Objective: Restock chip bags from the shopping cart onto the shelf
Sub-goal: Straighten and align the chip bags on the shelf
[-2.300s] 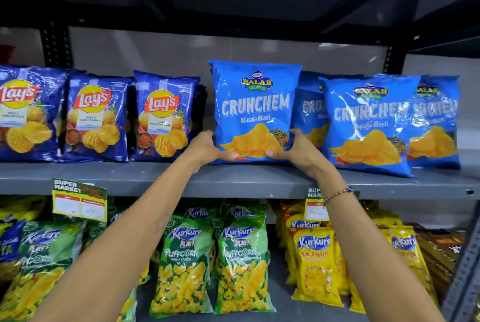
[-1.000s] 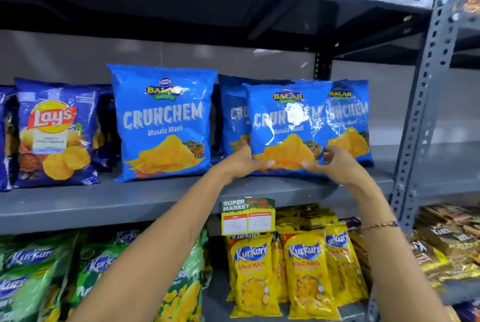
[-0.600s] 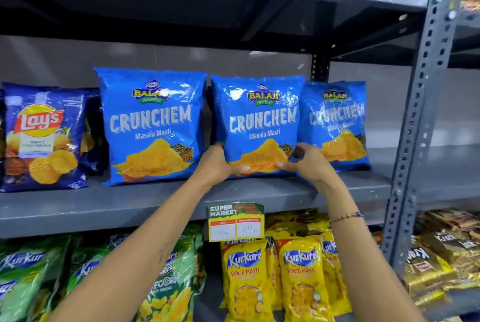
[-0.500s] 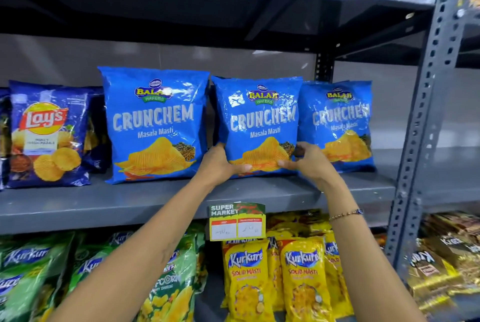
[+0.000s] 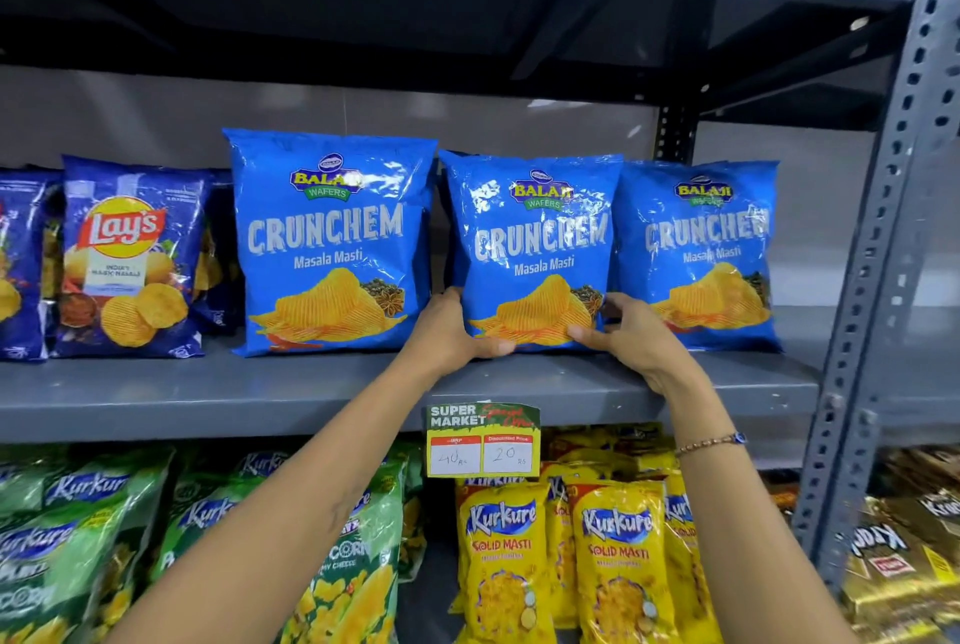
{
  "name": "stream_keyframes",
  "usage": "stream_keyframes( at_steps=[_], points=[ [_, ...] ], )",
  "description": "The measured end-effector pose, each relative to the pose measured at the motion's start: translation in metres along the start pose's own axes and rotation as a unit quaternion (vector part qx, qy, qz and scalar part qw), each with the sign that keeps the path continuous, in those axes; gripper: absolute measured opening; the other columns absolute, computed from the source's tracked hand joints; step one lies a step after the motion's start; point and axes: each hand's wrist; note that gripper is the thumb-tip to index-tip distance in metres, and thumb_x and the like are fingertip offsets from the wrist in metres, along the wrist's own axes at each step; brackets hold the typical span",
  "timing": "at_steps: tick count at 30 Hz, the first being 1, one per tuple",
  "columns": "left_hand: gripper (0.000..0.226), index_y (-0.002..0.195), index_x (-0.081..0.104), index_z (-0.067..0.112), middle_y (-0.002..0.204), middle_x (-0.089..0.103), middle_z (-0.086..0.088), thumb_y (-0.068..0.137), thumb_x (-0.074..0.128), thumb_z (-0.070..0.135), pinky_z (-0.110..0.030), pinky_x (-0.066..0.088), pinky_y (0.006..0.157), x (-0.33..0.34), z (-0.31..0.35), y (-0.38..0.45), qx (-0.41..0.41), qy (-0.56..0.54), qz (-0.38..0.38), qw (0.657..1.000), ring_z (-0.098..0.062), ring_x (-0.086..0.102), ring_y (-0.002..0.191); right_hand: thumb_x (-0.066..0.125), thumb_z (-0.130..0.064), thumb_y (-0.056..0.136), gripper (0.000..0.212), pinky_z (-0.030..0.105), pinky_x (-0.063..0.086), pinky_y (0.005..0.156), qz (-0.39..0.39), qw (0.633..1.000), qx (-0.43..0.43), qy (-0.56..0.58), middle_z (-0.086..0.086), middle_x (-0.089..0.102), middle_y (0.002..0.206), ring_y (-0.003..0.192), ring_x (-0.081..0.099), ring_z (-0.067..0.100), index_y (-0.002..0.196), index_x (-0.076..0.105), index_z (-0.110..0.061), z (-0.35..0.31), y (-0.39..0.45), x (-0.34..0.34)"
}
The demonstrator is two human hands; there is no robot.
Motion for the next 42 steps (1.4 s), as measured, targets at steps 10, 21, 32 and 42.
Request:
stream_keyframes(
  at_steps=[10,21,32,42],
  points=[
    [0.087,0.129,0.042,0.010,0.134,0.049,-0.011,0.060,0.085,0.041,-0.042,0.044,0.101,0.002,0.001,0.001,-0.007,0.061,0.001,0.998,-0.028,0.047,0.124,0.076,-0.030,0.076,0.060,0.039,0.040,0.100,0.005,1.000,-0.002,-0.022,0.008,0.056,0.132,0.125,0.048,0.026,0.127,0.051,-0.011,-0.003,-0.003,0.002],
    [0.083,0.125,0.044,0.010,0.133,0.051,-0.010,0.059,0.087,0.038,-0.044,0.045,0.100,-0.001,0.000,-0.001,-0.018,0.036,-0.002,0.999,-0.027,0.049,0.122,0.077,-0.032,0.073,0.073,0.033,0.042,0.086,0.031,0.999,-0.005,-0.041,0.012,0.057,0.130,0.110,0.053,0.023,0.131,0.044,-0.003,-0.020,-0.006,0.002],
    [0.079,0.122,0.046,0.009,0.129,0.053,-0.011,0.061,0.086,0.037,-0.041,0.046,0.097,0.001,-0.001,0.000,-0.012,0.044,0.009,0.999,-0.027,0.050,0.118,0.079,-0.031,0.072,0.068,0.041,0.045,0.096,0.060,0.997,0.006,-0.043,0.012,0.057,0.130,0.117,0.053,0.028,0.129,0.049,-0.007,-0.010,-0.011,0.007],
    [0.079,0.130,0.042,0.007,0.127,0.053,-0.013,0.067,0.082,0.033,-0.039,0.047,0.093,-0.012,-0.002,-0.028,0.036,0.102,0.085,0.991,-0.029,0.054,0.114,0.078,-0.033,0.073,0.081,0.045,0.043,0.101,0.105,0.991,0.028,-0.079,0.018,0.048,0.137,0.124,0.048,0.032,0.137,0.037,-0.003,-0.018,-0.030,0.013]
  ],
)
Point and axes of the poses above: each hand's wrist, its own y-axis towards the middle knuckle, its own x-axis out of the palm, z = x × y
